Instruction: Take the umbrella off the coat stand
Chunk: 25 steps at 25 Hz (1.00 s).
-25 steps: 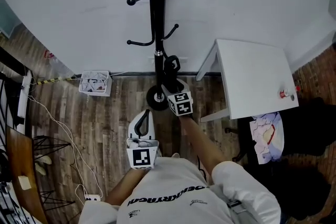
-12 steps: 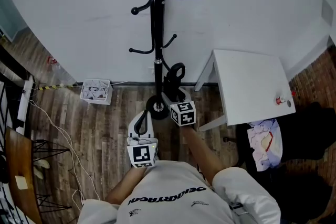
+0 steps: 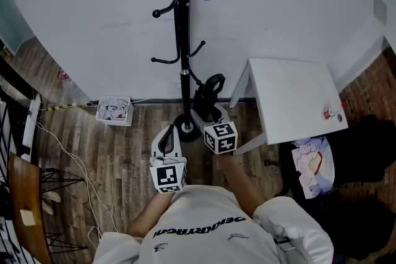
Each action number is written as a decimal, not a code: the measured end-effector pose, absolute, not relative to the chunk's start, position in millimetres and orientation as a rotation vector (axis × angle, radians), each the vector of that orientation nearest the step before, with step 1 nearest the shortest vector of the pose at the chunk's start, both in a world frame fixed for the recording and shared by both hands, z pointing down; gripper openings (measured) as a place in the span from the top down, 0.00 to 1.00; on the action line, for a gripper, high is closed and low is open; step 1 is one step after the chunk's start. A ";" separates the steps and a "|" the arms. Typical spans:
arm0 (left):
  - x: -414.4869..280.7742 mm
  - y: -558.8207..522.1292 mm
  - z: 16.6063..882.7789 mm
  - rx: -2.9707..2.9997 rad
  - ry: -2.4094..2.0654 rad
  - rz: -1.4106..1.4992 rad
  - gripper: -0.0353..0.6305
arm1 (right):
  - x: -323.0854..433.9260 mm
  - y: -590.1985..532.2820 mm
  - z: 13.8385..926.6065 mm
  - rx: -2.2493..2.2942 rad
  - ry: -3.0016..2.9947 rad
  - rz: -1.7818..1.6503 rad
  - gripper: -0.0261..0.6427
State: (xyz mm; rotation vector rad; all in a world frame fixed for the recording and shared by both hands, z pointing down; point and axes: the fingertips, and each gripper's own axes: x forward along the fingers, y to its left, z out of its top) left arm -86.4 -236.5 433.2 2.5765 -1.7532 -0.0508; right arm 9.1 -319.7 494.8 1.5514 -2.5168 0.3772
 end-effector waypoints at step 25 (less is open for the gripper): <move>-80.2 -236.4 421.5 2.590 -1.702 -0.076 0.95 | 15.6 -269.8 444.5 1.673 -2.556 0.237 0.57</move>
